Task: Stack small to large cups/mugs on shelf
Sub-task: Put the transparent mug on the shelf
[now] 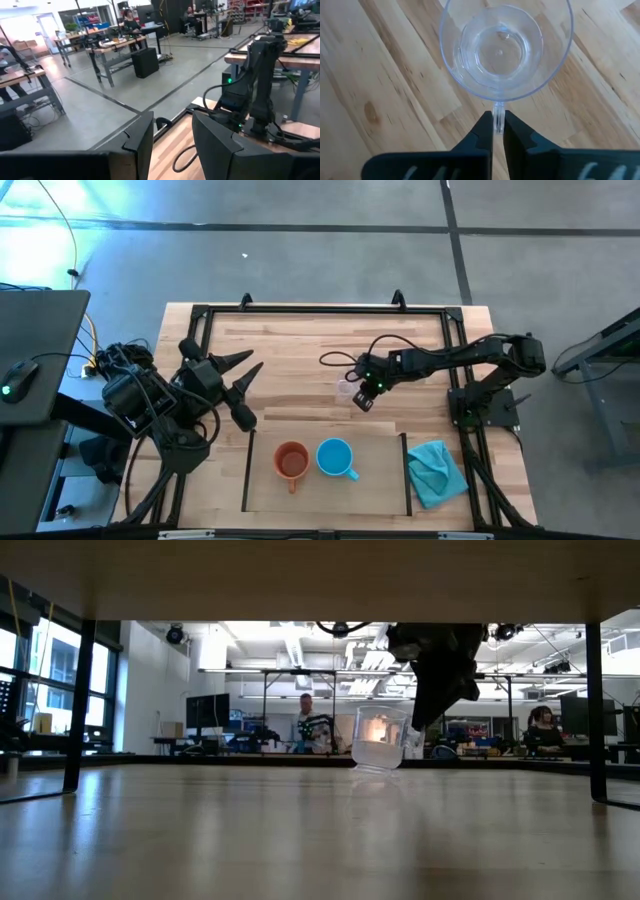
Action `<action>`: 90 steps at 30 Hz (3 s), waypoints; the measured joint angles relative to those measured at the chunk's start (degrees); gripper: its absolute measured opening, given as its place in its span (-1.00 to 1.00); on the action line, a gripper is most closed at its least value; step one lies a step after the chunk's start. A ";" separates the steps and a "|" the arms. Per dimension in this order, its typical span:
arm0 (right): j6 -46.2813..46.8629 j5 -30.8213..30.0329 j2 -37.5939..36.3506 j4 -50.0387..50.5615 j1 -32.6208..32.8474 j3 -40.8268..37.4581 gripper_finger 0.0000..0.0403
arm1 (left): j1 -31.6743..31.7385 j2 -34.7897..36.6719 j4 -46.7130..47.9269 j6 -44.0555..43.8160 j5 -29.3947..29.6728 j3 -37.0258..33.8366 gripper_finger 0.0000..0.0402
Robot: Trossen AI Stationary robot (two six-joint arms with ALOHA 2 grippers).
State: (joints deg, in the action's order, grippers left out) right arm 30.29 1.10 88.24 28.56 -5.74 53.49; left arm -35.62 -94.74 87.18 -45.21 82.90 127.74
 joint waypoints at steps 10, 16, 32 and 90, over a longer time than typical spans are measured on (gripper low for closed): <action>-1.03 -1.56 -0.87 5.12 0.05 4.44 -0.99 | 0.00 0.00 -0.50 0.00 -8.63 0.00 -0.38; -3.53 -3.15 -0.87 10.01 -0.53 8.84 -1.00 | -0.01 0.00 -0.55 -0.08 -14.42 0.00 -0.38; -3.34 -4.49 -0.87 28.88 -0.61 21.08 -1.00 | 0.02 0.00 -7.09 5.30 -15.27 0.50 -0.38; 57.43 -9.16 2.22 51.74 31.73 47.47 -1.00 | 10.67 2.64 2.84 5.95 7.09 0.33 -0.38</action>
State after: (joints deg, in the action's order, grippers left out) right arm 87.72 -8.06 90.45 80.29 25.99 100.97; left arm -24.95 -92.09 90.02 -39.27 90.00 128.07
